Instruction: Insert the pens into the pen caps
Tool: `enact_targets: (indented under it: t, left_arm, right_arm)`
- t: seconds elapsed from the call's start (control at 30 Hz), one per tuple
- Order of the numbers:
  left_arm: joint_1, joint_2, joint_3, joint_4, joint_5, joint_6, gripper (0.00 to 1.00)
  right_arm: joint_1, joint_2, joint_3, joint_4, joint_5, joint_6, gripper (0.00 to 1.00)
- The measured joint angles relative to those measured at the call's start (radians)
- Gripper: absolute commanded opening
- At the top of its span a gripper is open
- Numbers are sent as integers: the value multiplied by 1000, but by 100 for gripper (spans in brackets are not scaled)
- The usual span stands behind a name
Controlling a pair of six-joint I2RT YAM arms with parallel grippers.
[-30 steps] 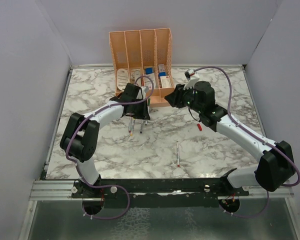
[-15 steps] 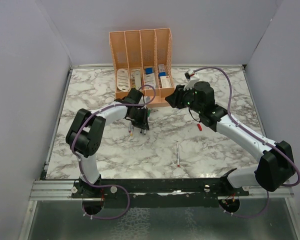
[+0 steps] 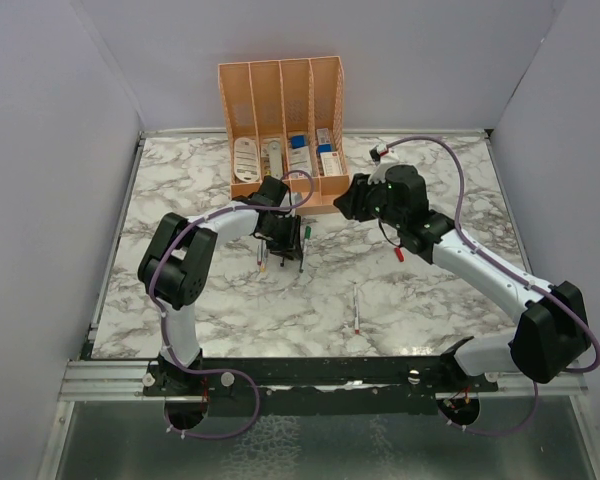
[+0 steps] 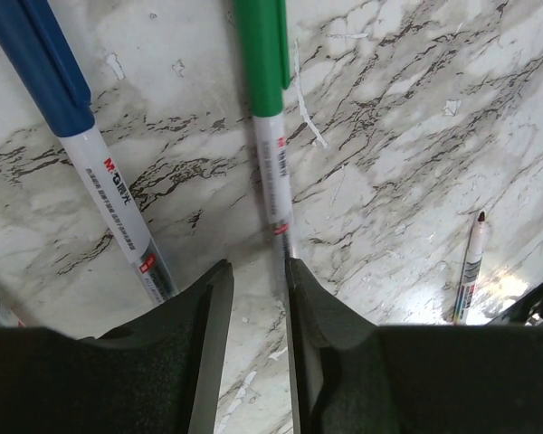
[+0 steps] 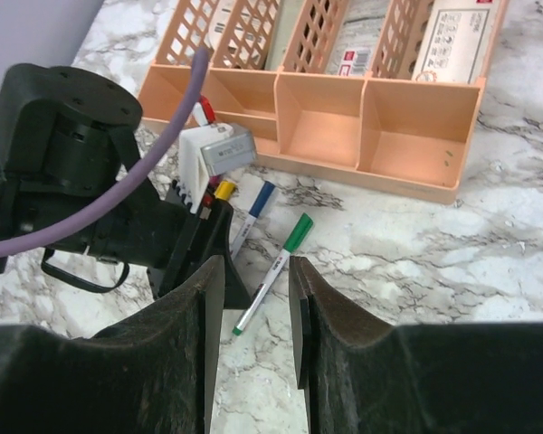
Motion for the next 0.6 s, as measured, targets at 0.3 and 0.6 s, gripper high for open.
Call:
enact_targets:
  t: [0.3,0.6]
  left_arm:
    - [0,0,0,19,3,-16,34]
    - [0,-31,0,46,16,-27,34]
  right_arm:
    - [0,0,-16,-126,57,-11,33]
    - [34,-8,-108,-384,106,-21,33]
